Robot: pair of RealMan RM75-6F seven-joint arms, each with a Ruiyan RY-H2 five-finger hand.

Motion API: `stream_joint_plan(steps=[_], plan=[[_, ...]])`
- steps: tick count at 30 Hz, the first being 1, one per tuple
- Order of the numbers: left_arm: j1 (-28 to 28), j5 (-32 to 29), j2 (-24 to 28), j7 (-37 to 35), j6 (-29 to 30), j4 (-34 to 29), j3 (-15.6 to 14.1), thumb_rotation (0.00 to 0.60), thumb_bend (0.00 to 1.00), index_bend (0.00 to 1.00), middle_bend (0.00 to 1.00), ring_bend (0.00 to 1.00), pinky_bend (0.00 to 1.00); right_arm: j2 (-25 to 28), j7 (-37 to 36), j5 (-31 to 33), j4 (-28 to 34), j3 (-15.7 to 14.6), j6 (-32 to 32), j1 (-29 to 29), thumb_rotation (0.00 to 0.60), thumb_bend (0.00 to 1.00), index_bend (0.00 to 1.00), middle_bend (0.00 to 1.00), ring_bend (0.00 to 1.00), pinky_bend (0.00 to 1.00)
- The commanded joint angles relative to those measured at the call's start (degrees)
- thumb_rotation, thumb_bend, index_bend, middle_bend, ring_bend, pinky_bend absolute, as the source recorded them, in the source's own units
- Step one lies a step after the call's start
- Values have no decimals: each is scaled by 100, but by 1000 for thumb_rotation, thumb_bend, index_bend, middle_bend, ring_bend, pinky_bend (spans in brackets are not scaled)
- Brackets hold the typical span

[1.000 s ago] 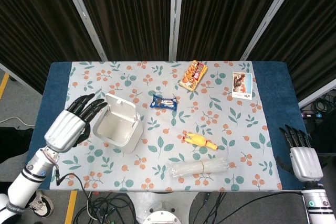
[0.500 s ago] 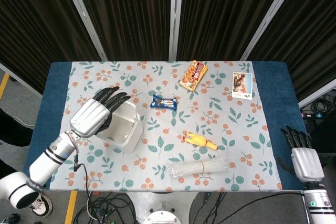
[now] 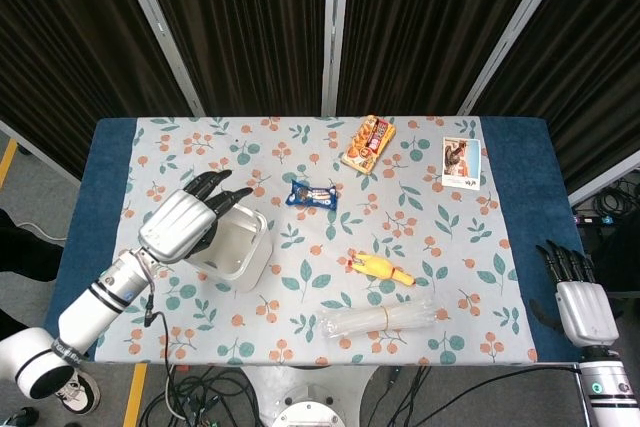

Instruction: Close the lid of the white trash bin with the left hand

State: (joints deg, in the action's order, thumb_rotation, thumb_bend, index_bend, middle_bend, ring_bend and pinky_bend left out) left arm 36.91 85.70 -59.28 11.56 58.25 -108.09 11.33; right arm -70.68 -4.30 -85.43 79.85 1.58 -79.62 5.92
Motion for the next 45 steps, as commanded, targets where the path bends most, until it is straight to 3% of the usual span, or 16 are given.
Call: stream_joint_plan(steps=[1, 11, 23, 39, 45], plan=[[-67, 54, 99, 57, 77, -113, -83, 600, 863, 88, 328, 11, 131, -5, 1, 1, -5, -3, 12, 3, 600, 237, 0, 0, 0, 0], [-413, 208, 392, 176, 288, -441, -500, 600, 863, 89, 365, 11, 131, -49, 53, -27, -1, -23, 53, 28, 600, 238, 0, 0, 0, 0], [-610, 316, 67, 73, 434, -167, -774, 600, 863, 89, 366, 11, 129, -77, 139, -32, 37, -37, 77, 39, 600, 237, 0, 0, 0, 0], [-638, 363, -371, -51, 416, 179, -919, 600, 863, 89, 378, 28, 128, -123, 90, -1, -44, -43, 121, 43, 600, 240, 0, 0, 0, 0], [-774, 464, -292, -90, 908, 156, -772, 600, 861, 89, 345, 28, 128, -114, 63, -5, -45, -28, 89, 39, 600, 241, 0, 0, 0, 0]])
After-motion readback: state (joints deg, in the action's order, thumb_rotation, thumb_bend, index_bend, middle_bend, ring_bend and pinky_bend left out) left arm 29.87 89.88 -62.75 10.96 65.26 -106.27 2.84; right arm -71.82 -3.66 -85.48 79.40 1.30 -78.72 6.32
